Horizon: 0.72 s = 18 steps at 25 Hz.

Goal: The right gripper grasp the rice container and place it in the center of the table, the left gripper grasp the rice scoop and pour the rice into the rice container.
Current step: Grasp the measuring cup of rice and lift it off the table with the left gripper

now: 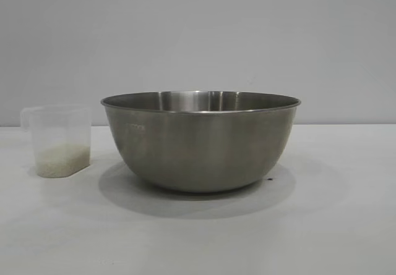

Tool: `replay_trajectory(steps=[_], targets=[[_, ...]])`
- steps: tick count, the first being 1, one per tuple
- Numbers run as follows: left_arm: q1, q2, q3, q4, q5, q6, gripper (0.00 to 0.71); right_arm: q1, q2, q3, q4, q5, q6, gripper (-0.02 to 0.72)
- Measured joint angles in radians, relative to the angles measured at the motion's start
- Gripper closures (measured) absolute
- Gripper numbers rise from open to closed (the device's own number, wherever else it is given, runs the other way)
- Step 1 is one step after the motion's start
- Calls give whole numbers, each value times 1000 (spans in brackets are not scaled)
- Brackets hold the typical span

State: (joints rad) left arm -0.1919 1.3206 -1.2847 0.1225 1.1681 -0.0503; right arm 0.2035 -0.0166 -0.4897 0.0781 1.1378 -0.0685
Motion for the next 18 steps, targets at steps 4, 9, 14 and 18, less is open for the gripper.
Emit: replay_trajectory(steps=[4,9,14,18], targets=[[0,-109,106,-2,-46,0,226,0,0,0,0,0,0,166],[0,-265,323,-72,-260,0,226,0,0,0,0,0,-2,166],[0,-385,557,-160,-579,0,226,0,0,0,0,0,-2,166],[0,-422,737,-226,-823,0,226,0,0,0,0,0,-2,166]])
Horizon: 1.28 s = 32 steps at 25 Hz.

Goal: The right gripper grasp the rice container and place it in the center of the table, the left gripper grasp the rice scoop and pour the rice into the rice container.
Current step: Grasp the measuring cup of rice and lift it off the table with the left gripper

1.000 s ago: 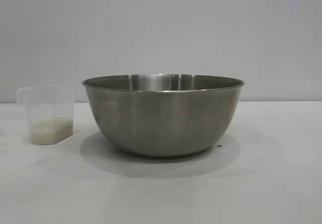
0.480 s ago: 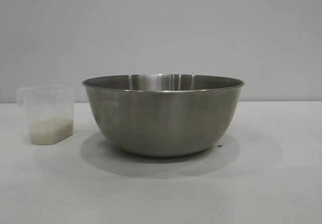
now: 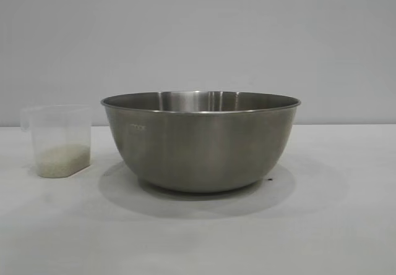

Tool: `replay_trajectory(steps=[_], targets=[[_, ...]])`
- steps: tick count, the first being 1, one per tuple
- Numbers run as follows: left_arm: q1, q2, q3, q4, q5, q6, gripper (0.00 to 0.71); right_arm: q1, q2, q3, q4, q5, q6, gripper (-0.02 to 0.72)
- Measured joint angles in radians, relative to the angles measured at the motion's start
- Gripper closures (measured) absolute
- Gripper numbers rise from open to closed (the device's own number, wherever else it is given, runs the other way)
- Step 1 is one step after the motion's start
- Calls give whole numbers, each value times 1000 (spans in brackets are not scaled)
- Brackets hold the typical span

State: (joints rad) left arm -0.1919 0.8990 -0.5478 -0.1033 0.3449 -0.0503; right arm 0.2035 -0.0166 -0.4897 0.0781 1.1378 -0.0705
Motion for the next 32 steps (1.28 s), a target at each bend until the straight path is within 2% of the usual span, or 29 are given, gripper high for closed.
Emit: replay_trajectory(steps=[9,12,18,22,25,29,32], targets=[[0,0,385,-35,-650,0,226,0,0,0,0,0,0,166],[0,-1,472,-28,-822,0,226,0,0,0,0,0,0,166],[0,14,526,11,-971,50,226,0,0,0,0,0,0,166],[0,108,554,11,-1095,102,226,0,0,0,0,0,0,166],[0,233,562,11,-1209,108,226,0,0,0,0,0,0,166],[0,474,562,17,-1416,101,226,0,0,0,0,0,0,166],[0,651,542,17,-1468,82,226,0,0,0,0,0,0,166]])
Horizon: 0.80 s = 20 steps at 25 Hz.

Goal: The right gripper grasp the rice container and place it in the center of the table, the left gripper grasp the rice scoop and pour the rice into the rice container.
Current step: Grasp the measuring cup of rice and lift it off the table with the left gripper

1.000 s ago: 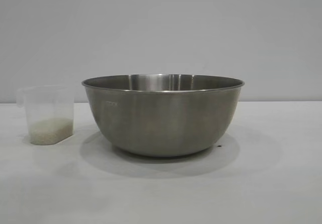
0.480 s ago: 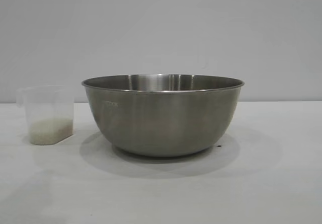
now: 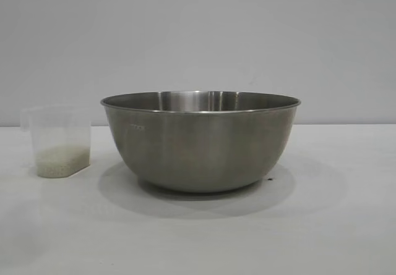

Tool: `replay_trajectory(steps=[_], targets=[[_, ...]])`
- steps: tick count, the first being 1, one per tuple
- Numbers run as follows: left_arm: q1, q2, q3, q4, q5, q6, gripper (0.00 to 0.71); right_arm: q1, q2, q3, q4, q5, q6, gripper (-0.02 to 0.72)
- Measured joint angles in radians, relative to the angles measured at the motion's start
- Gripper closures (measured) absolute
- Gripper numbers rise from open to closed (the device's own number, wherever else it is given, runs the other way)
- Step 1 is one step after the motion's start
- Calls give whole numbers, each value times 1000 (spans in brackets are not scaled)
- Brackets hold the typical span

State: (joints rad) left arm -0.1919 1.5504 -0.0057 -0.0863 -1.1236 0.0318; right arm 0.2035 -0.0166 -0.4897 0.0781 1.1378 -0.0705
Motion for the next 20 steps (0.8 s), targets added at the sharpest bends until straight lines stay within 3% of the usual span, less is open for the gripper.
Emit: replay_trajectory(steps=[4,14,20], targets=[[0,140,-50,40,-9,-22,226,6,0,0,0,0,0,166],[0,256,-174,45,-14,-29,226,6,0,0,0,0,0,166],[0,303,-232,48,-14,-18,462,6,0,0,0,0,0,166]])
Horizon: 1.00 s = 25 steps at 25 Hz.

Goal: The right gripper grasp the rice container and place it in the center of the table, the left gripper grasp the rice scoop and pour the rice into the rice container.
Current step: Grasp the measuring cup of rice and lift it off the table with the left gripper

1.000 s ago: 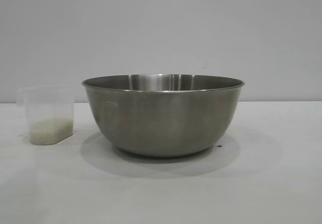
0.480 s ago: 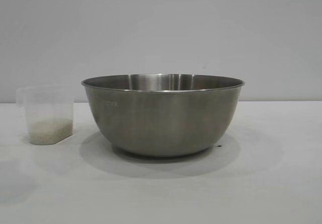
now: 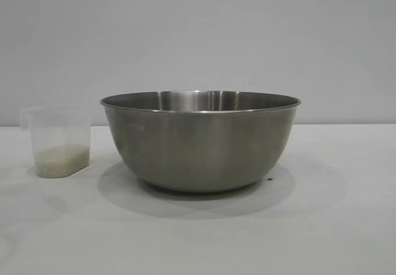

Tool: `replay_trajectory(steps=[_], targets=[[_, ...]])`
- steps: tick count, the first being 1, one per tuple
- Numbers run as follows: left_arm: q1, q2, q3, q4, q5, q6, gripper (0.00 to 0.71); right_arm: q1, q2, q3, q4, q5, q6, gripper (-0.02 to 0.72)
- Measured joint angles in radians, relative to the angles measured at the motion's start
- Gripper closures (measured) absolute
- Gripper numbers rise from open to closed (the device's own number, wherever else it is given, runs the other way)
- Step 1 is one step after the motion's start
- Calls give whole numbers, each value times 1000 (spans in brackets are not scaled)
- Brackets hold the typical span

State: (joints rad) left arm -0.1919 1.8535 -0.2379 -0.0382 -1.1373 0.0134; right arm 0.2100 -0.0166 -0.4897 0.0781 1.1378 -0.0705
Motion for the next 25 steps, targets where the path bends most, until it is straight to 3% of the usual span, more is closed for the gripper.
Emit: replay_trajectory(steps=[2,25], targets=[[0,11,-16,0,0,7,517,0,0,0,0,0,0,166],[0,142,-162,62,-6,56,504,0,0,0,0,0,0,166]])
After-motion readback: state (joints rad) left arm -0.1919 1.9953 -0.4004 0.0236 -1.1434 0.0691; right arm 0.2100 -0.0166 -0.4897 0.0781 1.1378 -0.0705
